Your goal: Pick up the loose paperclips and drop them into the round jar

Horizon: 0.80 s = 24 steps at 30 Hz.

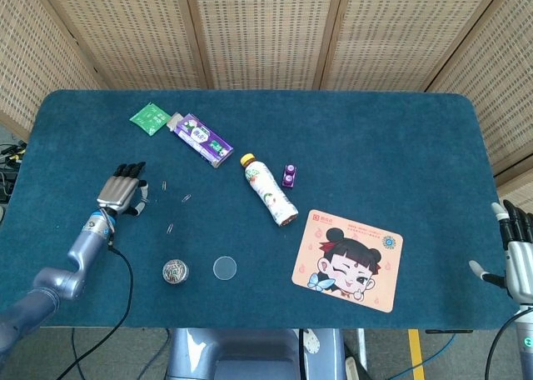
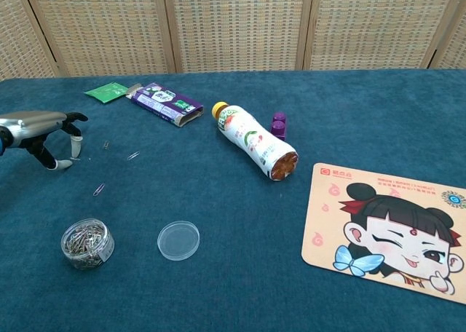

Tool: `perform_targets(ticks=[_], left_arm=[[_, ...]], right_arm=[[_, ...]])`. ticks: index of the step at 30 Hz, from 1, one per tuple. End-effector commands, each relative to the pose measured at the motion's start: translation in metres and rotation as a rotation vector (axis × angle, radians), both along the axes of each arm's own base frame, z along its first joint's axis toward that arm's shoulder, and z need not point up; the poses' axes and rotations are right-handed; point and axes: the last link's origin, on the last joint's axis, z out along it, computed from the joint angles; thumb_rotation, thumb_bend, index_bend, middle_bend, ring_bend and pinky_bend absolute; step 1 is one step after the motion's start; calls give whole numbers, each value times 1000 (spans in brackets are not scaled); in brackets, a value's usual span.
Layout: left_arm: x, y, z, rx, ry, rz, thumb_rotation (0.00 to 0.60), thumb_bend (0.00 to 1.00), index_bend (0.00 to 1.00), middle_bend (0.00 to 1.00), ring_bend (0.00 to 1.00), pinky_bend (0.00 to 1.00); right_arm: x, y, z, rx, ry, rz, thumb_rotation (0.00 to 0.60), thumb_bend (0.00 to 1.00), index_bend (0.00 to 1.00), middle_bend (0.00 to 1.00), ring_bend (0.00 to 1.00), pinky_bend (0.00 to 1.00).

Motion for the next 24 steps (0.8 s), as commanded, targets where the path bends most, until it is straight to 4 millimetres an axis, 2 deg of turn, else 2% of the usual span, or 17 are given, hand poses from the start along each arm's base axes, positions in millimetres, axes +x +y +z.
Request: perform_targets(ticks=[1, 7, 14, 24], left_arm=[[-1, 0, -1, -2, 3, 3, 600, 359, 527, 0, 0, 0], [0, 0, -3, -3, 3, 3, 600, 372, 555, 0, 0, 0], [-1, 0, -4, -2, 4, 3, 600, 430, 653, 0, 0, 0], [0, -1, -5, 1, 4, -3, 600, 439, 742, 0, 0, 0]], right_arm=[[0, 0, 0, 0, 0, 0, 600, 0, 0, 0, 0, 0], [0, 0, 0, 1, 0, -1, 600, 0, 0, 0, 0, 0], [0, 0, 0, 1, 1, -2, 600, 0, 0, 0, 0, 0], [0, 0, 0, 0, 1, -1, 600, 0, 0, 0, 0, 0]])
